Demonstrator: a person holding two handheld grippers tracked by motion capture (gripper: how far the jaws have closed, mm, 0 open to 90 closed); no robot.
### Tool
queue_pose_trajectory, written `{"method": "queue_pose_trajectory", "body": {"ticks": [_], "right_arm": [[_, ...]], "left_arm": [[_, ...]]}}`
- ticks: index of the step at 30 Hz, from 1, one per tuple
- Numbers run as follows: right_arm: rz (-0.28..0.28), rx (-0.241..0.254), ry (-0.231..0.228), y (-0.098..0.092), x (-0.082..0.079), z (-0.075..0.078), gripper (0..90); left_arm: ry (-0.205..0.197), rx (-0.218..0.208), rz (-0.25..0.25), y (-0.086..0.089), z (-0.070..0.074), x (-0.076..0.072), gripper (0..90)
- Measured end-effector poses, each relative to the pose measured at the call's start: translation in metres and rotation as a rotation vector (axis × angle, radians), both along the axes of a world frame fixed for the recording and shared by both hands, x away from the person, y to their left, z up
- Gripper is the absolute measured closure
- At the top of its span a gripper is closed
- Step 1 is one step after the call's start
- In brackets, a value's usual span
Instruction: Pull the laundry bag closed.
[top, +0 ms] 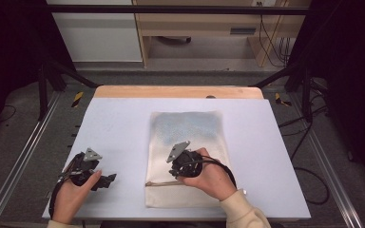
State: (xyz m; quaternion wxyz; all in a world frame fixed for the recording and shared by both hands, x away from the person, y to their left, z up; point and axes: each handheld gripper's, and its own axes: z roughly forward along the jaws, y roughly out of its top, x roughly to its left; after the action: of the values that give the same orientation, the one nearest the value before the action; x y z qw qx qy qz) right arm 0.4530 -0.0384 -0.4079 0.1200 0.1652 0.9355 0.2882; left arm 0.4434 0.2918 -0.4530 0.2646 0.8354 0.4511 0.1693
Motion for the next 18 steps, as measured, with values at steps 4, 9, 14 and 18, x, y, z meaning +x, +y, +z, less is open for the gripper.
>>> {"method": "queue_pose_trajectory", "body": {"ticks": [4, 9, 14, 18], "right_arm": [[0.029, -0.012, 0.005, 0.011, -0.001, -0.002, 69.2], [0.057, -0.034, 0.020, 0.024, 0.000, -0.004, 70.9], [0.079, -0.040, 0.012, 0.035, 0.001, 0.000, 73.6], [0.111, -0.027, 0.017, 0.043, -0.003, -0.001, 75.6]], "left_arm": [[0.000, 0.022, -0.017, -0.006, -0.002, -0.001, 6.1], [0.000, 0.023, -0.022, -0.007, -0.002, 0.000, 6.1], [0.011, 0.035, -0.020, -0.006, -0.001, 0.000, 6.5], [0.016, 0.031, -0.017, -0.004, -0.001, 0.001, 6.7]]}}
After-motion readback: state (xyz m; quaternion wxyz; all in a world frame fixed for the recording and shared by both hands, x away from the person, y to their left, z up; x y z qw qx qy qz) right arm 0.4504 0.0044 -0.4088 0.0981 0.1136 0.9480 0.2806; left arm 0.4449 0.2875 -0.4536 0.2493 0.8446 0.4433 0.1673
